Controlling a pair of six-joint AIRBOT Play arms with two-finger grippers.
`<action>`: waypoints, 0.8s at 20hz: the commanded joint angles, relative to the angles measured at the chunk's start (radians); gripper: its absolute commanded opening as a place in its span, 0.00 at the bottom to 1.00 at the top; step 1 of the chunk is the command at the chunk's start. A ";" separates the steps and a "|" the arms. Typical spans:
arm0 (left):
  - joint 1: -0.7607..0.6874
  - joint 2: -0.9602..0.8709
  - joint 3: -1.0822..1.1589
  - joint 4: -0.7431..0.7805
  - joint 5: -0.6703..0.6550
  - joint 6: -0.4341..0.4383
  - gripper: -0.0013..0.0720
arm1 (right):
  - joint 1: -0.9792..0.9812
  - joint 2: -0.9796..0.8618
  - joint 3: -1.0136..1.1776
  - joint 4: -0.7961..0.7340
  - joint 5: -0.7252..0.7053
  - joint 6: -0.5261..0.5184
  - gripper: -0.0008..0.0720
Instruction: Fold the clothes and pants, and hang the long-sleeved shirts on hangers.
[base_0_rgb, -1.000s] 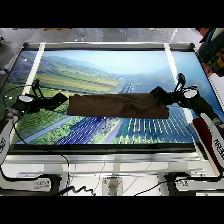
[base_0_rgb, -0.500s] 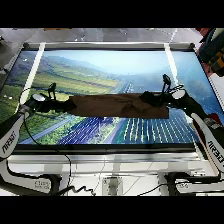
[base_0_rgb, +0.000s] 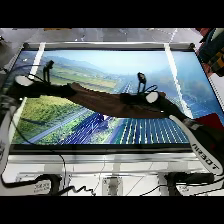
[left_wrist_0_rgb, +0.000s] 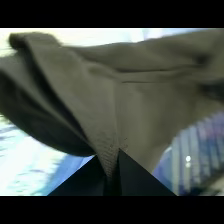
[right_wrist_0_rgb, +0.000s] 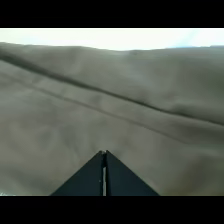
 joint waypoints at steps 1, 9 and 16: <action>0.022 0.199 0.016 0.021 -0.119 -0.037 0.03 | 0.143 -0.103 0.106 0.000 -0.011 0.102 0.03; 0.031 0.383 0.016 0.104 -0.126 -0.040 0.04 | 0.376 -0.255 0.347 -0.031 0.004 0.220 0.03; -0.182 0.182 0.015 0.047 -0.042 -0.112 0.04 | 0.050 -0.138 0.352 -0.235 0.196 0.220 0.03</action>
